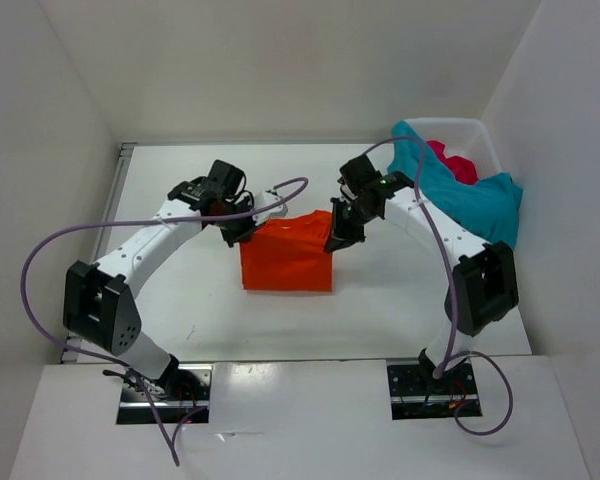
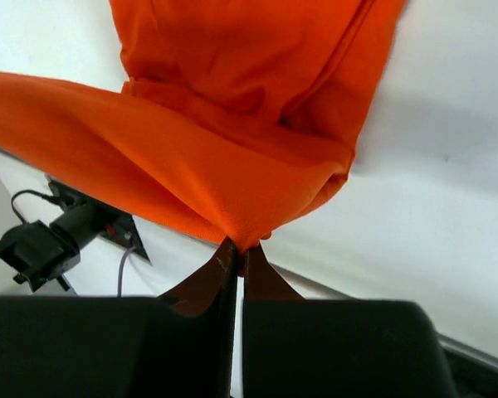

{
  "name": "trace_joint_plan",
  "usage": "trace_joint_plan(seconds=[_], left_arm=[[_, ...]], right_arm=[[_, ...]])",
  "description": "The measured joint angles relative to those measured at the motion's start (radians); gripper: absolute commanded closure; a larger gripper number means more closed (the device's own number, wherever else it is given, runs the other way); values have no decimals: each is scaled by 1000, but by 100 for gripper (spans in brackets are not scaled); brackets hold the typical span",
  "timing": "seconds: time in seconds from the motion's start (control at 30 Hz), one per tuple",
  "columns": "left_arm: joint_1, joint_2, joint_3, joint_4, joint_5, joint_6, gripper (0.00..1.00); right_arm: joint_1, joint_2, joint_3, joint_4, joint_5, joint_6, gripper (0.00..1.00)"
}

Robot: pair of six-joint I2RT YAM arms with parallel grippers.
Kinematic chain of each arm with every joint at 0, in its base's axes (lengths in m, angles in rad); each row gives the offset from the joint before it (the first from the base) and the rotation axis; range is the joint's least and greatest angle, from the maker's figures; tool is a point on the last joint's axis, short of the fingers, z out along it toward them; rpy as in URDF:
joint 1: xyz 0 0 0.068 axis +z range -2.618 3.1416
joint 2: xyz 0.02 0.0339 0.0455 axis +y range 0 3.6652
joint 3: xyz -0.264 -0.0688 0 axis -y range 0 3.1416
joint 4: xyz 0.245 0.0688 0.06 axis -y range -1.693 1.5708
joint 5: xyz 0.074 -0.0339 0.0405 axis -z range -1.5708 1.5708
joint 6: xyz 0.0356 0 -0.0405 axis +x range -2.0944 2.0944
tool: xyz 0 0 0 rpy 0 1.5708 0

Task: Fold and stack the t-shirts
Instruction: Fold the long partially folded tshirt into a neat square

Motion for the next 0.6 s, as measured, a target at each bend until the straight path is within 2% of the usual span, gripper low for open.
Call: trace_joint_plan(seconds=[0.3, 0.6], left_arm=[[35, 92, 16, 257, -95, -27, 100], [54, 240, 51, 396, -129, -43, 100]], right_arm=[[-92, 196, 188, 38, -8, -51, 100], [-153, 379, 325, 58, -27, -85, 100]])
